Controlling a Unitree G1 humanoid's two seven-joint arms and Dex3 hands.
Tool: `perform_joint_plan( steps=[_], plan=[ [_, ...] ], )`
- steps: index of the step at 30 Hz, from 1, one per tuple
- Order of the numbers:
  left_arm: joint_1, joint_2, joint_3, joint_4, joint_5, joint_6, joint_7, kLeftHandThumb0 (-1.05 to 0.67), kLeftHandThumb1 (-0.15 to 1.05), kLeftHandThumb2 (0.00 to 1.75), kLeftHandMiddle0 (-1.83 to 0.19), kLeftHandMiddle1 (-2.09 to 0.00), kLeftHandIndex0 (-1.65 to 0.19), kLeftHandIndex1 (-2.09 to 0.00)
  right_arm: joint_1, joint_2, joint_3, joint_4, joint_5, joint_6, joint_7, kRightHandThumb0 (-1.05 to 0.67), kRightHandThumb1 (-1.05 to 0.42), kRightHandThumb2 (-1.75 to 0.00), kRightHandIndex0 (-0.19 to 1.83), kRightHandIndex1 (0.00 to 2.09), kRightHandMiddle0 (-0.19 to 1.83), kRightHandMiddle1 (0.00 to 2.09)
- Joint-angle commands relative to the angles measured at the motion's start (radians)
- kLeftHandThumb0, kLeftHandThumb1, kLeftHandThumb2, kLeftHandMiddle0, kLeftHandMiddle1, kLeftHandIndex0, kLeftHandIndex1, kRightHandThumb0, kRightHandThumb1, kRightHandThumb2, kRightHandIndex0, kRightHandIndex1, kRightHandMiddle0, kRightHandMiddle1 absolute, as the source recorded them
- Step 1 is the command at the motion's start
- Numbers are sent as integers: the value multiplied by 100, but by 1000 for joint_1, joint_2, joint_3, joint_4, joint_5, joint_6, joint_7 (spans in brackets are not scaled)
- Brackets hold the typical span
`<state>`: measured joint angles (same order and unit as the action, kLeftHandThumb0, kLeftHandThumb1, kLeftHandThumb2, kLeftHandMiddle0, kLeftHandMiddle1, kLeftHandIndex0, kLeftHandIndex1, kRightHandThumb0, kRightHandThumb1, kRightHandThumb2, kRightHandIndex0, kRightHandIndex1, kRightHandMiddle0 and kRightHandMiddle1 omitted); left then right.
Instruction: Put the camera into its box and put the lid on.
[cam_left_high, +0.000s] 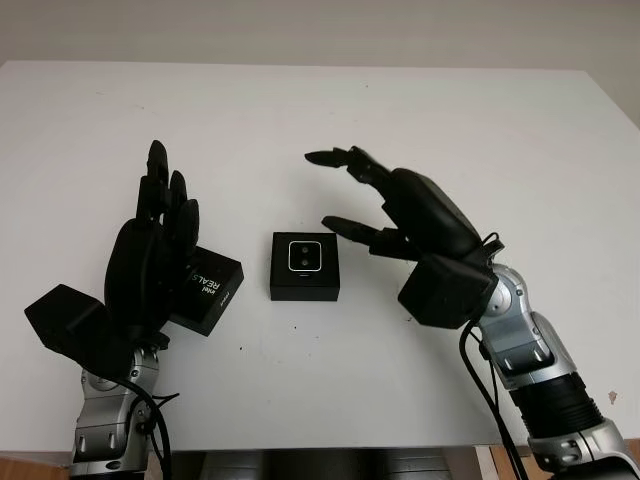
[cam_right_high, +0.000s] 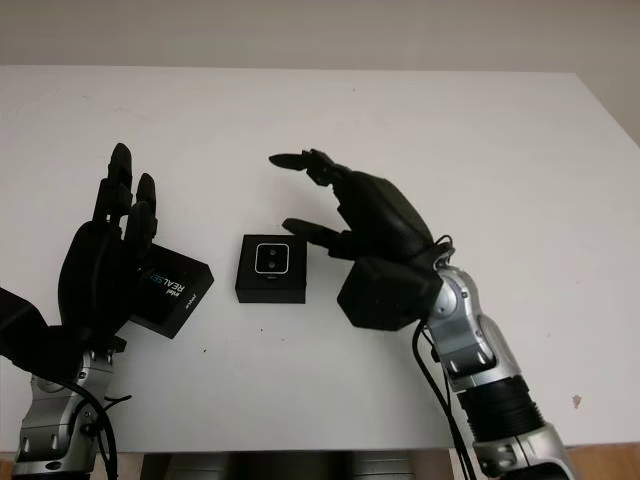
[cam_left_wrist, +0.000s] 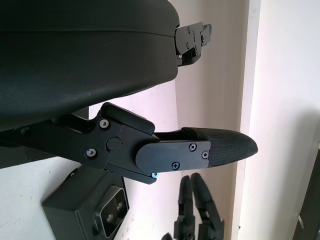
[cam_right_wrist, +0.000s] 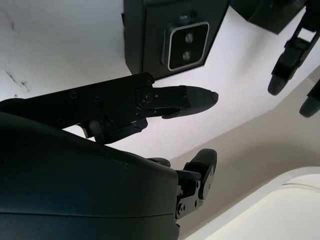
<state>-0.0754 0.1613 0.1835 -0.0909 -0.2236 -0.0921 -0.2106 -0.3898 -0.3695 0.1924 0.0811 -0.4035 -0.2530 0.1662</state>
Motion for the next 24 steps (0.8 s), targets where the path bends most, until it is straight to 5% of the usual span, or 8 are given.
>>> perform_joint_plan(
  steps=[1, 12, 24],
  plan=[
    [9, 9, 3, -22, 4, -3, 1, -73, 105, 48, 19, 0, 19, 0, 11, -14, 6, -7, -11, -19, 1, -49, -105, -32, 22, 7, 9, 69],
    [13, 4, 1, -25, 6, -5, 5, -74, 105, 48, 19, 0, 19, 0, 29, -54, 28, 6, -78, -55, 10, -54, -105, -36, 21, 6, 7, 113],
    [17, 8, 1, -30, -6, 0, -1, -72, 105, 48, 19, 0, 19, 0, 32, -77, 34, 66, -108, -101, -3, -56, -105, -35, 22, 6, 9, 130]
  ],
)
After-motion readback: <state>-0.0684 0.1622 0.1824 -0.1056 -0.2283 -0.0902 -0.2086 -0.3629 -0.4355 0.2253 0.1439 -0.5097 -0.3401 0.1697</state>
